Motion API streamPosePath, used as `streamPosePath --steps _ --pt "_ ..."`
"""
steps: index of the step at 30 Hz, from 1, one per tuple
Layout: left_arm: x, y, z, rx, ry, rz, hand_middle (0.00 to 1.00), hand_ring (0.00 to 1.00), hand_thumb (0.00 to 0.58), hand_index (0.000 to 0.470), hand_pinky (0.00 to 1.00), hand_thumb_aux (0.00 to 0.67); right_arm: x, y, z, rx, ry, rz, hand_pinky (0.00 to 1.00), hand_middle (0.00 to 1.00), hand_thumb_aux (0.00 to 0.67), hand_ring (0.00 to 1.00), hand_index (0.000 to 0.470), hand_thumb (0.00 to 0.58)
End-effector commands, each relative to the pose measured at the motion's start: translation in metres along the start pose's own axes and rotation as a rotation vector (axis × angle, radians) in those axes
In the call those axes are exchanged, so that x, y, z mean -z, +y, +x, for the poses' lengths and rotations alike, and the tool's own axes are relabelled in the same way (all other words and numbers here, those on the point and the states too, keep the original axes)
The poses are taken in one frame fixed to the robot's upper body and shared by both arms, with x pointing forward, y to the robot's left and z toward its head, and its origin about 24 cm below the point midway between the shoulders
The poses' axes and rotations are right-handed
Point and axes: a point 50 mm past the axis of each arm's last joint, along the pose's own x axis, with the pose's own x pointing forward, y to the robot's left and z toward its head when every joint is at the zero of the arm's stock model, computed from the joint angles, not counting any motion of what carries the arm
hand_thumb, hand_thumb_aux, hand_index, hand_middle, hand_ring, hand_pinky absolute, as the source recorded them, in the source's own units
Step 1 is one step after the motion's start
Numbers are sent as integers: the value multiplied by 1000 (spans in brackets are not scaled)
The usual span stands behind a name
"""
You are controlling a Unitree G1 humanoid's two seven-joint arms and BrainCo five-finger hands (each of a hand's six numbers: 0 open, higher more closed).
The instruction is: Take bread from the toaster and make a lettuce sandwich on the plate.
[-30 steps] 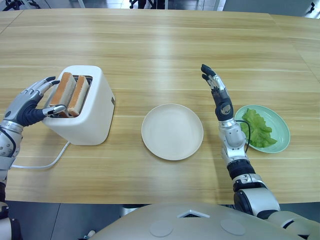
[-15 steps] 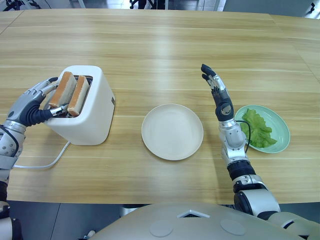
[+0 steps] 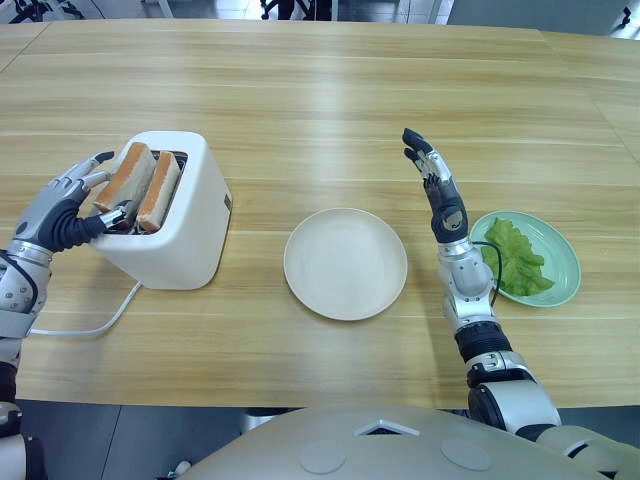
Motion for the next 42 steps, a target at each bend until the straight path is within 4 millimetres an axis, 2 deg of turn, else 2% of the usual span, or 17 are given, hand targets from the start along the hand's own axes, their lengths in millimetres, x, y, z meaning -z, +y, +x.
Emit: streamPosePath --steps 1,22,24,25,26,35,42 --pt "-10 2 5 -4 -59 -37 0 0 580 460 0 670 2 1 -2 -6 20 1 0 0 0 0 0 0" --pt "-11 30 8 -188 -56 -186 8 8 580 460 8 670 2 1 -1 -4 19 4 0 0 0 0 0 0" --pt "-11 33 9 -200 -63 -205 224 224 580 460 224 670 2 1 -1 -4 19 4 0 0 0 0 0 0" --pt "-11 35 8 -211 -66 -216 506 506 580 460 506 670 2 1 -1 -4 20 5 0 0 0 0 0 0" --pt "-11 36 8 -217 -69 -221 1000 1000 580 460 1000 670 2 1 -1 -4 20 5 0 0 0 0 0 0" --pt "-19 45 7 -259 -160 -342 1000 1000 580 460 1000 670 3 2 -1 -6 23 7 0 0 0 0 0 0" --pt "-16 57 7 -328 -156 -436 1000 1000 580 460 1000 670 3 2 -1 -4 24 7 0 0 0 0 0 0"
